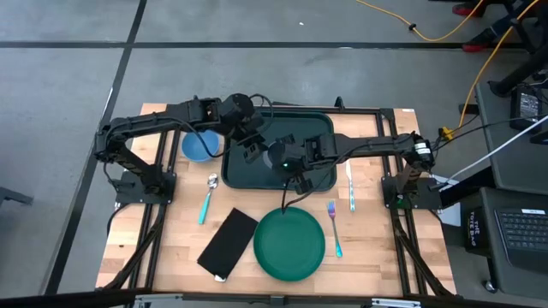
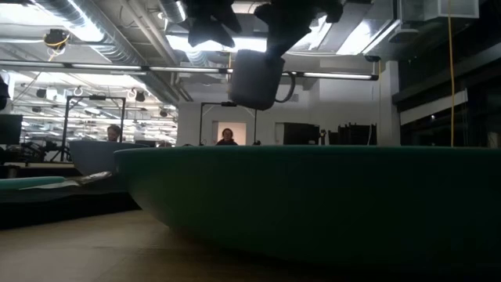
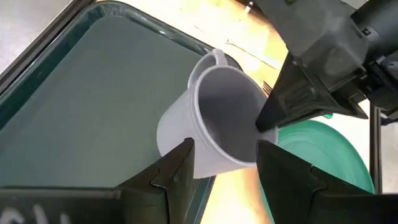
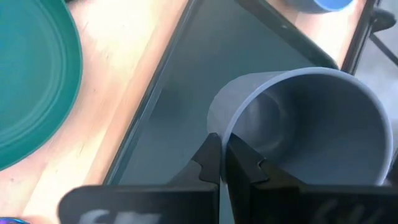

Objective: Set up tray
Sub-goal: Put the blue mug on the black tray, then put the green plate on the black tray to the bottom of the blue mug

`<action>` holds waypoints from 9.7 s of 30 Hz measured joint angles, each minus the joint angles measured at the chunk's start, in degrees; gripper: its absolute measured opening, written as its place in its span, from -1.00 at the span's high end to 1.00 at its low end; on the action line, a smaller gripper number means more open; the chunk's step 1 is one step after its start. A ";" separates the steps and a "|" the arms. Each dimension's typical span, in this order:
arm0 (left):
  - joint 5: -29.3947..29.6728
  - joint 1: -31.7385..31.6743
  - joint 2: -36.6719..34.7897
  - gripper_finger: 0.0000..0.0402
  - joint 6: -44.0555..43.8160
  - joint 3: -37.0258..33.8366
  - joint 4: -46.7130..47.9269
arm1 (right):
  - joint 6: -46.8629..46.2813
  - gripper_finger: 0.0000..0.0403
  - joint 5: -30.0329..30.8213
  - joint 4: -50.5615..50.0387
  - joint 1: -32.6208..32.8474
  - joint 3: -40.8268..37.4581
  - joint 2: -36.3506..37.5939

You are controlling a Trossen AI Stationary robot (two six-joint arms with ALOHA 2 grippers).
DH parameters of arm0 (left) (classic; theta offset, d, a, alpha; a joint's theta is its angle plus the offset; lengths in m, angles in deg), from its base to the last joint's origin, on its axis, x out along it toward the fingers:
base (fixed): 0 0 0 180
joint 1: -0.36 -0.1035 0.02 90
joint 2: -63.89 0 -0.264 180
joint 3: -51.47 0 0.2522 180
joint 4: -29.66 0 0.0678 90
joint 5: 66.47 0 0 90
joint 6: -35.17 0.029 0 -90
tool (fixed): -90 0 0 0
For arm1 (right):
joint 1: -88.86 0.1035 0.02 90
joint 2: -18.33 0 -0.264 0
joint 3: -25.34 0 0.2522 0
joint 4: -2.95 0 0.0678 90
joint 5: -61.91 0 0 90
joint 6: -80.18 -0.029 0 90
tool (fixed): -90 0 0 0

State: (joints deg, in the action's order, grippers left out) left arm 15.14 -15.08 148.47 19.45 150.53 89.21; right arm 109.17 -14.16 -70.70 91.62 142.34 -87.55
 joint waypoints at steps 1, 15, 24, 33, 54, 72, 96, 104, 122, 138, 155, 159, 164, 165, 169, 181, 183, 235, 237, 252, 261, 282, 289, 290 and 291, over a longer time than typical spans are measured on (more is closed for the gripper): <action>-0.04 -0.13 0.00 0.18 0.00 0.00 -0.04 | 0.13 0.95 0.00 0.47 -0.01 0.00 0.00; 1.62 -2.07 0.80 0.17 -0.04 -0.04 1.17 | 4.67 0.95 1.46 5.07 -0.41 0.00 0.00; 3.38 -2.75 1.66 0.17 -0.07 0.05 2.19 | 5.82 0.95 1.42 5.46 -0.66 0.00 -0.11; 3.29 -2.68 3.11 0.17 0.90 0.11 3.44 | 7.27 0.95 1.07 6.99 -0.71 -0.02 -0.20; 10.73 -1.75 4.26 0.96 9.09 0.00 3.66 | 7.35 0.95 0.98 11.54 -0.66 0.17 -0.08; 12.82 -0.45 3.54 0.99 15.76 -0.16 7.34 | 7.42 0.55 3.15 12.64 0.05 0.09 1.57; 6.81 -11.31 1.31 0.99 30.38 -0.09 8.90 | -10.65 0.97 4.07 31.24 1.88 -33.62 25.24; 6.73 -16.69 5.17 0.99 35.59 -0.05 8.90 | -9.29 0.97 3.96 57.61 1.38 -54.48 32.58; 1.92 -31.09 22.35 0.99 39.18 8.03 8.12 | -14.49 0.96 -2.81 87.77 -5.08 -74.25 32.48; 1.13 -32.79 29.80 0.98 40.65 15.08 14.06 | -17.05 0.95 -3.54 88.47 -5.15 -75.58 32.46; 1.28 -34.91 30.38 0.98 41.96 10.26 7.75 | -18.32 0.95 -3.54 88.08 -5.15 -75.58 32.46; 1.28 -34.94 30.36 0.98 43.56 9.68 6.88 | -18.32 0.95 -3.54 88.08 -5.15 -75.58 32.46; 1.25 -34.94 30.34 0.98 43.55 9.66 6.32 | -18.36 0.95 -3.54 88.08 -5.15 -75.58 32.46; 1.25 -34.94 30.34 0.98 43.54 9.67 6.24 | -18.39 0.95 -3.54 88.08 -5.15 -75.58 32.46; 1.25 -34.94 30.34 0.98 43.95 9.66 6.24 | -18.41 0.95 -3.54 88.08 -5.15 -75.58 32.46; 1.21 -34.92 30.34 0.98 43.54 9.66 6.35 | -18.45 0.95 -3.54 87.95 -5.15 -75.56 32.46; 1.21 -34.92 30.34 0.98 43.54 9.66 6.35 | -18.45 0.95 -3.54 87.92 -5.15 -75.56 32.44; 2.07 -34.92 32.16 0.56 43.06 9.90 6.61 | -18.37 0.95 -3.58 86.53 -5.15 -75.56 32.44; 2.66 -34.90 31.34 0.52 43.02 9.91 6.63 | -18.33 0.95 -3.56 86.53 -5.15 -75.56 32.44; 3.36 -31.63 21.35 0.44 42.45 9.97 9.55 | -18.28 0.95 -3.54 86.36 -5.17 -75.56 32.44; 3.78 -27.57 12.57 0.56 41.10 9.94 9.69 | -18.37 0.95 -3.54 86.40 -5.15 -75.56 32.44; 0.25 -21.99 -17.56 0.99 33.85 -31.66 -23.16 | -17.03 0.95 -3.50 87.55 -4.00 -75.54 32.44; -0.56 -17.82 -24.98 0.99 34.24 -44.94 -37.55 | -16.79 0.95 -3.50 87.55 -4.00 -75.54 32.44; -0.67 -17.34 -25.62 0.99 34.00 -46.61 -39.20 | -16.79 0.95 -3.50 87.53 -4.00 -75.55 32.44; -0.80 -16.94 -26.17 0.99 33.79 -48.17 -40.68 | -16.79 0.95 -3.50 87.55 -4.00 -75.54 32.44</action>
State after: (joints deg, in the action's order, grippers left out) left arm 14.34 -32.02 122.30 53.23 102.36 48.53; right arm 92.39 -17.66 16.85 87.62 66.80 -55.12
